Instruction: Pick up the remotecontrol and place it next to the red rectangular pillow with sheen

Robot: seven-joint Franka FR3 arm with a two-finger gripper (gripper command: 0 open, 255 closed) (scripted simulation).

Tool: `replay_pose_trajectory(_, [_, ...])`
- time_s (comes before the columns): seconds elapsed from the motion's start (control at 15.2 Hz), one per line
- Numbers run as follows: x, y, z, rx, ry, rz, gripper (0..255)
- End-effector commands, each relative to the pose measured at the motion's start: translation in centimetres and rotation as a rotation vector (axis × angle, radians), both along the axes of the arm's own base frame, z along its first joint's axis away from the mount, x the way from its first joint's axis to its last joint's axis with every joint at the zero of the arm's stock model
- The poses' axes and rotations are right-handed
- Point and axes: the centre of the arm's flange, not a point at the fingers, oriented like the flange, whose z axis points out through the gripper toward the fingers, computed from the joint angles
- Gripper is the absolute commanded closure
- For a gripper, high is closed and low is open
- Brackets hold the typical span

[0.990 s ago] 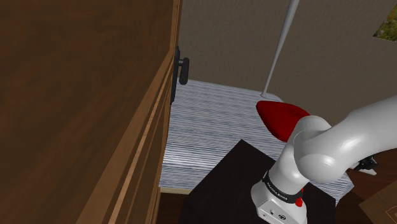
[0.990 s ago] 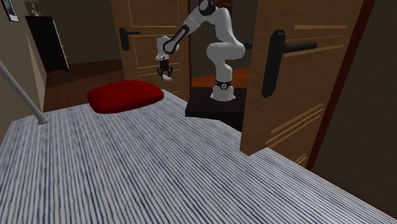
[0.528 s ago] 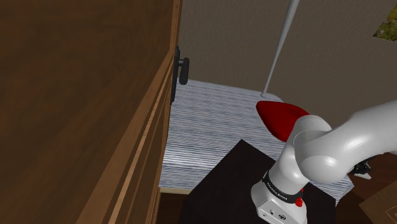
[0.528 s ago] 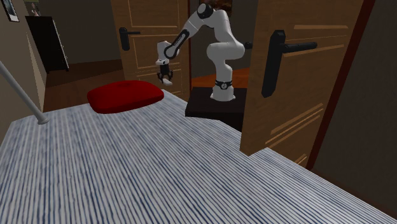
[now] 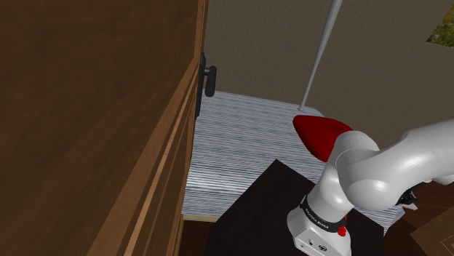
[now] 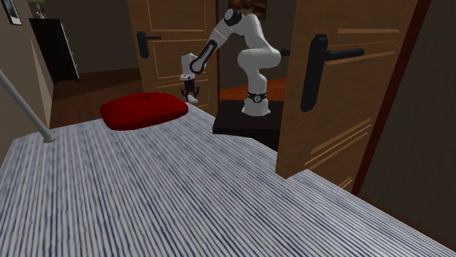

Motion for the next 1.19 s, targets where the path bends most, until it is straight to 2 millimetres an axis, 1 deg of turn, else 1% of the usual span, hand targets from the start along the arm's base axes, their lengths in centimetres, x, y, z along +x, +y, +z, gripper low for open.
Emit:
replay_pose_trajectory(0.0, [0.1, -0.1, -0.6, 0.000, 0.000, 0.000, 255])
replay_pose_trajectory(0.46, [0.1, -0.1, -0.6, 0.000, 0.000, 0.000, 255])
replay_pose_trajectory(0.53, [0.1, -0.1, -0.6, 0.000, 0.000, 0.000, 0])
replay_pose_trajectory(0.86, [0.1, -0.1, -0.6, 0.000, 0.000, 0.000, 0])
replay_pose_trajectory(1.06, [0.1, -0.2, 3.3, 0.000, 0.000, 0.000, 0])
replay_pose_trajectory(1.12, [0.1, -0.2, 4.4, 0.000, 0.000, 0.000, 0])
